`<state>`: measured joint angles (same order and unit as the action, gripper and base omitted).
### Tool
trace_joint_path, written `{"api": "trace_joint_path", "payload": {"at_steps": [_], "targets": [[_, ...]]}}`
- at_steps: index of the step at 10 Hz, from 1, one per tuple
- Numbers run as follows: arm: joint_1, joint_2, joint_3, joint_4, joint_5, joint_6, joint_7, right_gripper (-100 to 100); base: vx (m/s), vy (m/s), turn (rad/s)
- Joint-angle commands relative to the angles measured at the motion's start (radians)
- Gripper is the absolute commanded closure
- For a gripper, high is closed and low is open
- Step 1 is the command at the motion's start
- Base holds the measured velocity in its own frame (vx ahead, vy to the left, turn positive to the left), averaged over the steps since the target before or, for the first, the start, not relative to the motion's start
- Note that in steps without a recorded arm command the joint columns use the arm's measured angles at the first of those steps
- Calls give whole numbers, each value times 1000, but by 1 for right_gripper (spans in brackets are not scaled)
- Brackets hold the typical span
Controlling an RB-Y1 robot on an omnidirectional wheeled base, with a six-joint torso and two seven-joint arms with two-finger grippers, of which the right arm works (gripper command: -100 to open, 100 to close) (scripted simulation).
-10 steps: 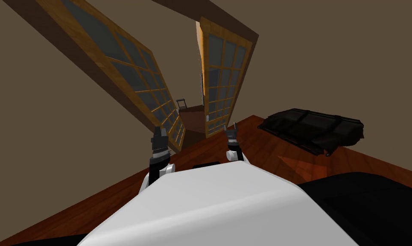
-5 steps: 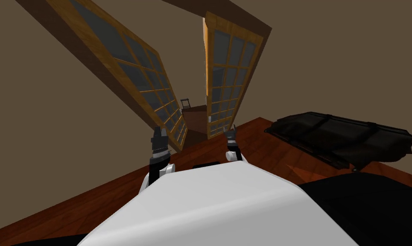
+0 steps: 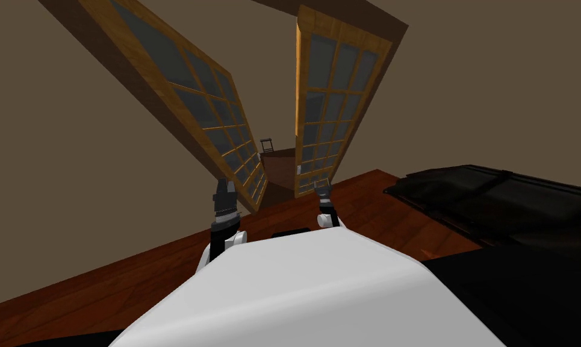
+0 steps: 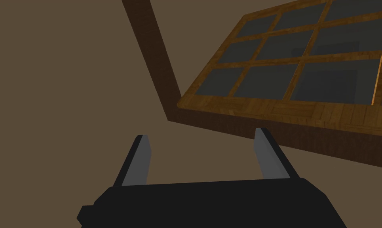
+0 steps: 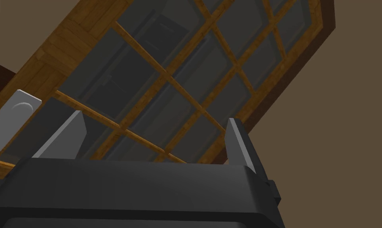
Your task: Push the door open
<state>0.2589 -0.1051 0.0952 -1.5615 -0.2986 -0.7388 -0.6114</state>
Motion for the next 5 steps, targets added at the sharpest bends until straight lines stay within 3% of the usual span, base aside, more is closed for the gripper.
{"api": "trace_joint_path", "payload": {"at_steps": [1, 5], "targets": [[-6, 5, 6, 29, -12, -6, -23, -100, 71, -74, 171], [-30, 8, 12, 113, -46, -22, -84, -100, 65, -73, 157]]}}
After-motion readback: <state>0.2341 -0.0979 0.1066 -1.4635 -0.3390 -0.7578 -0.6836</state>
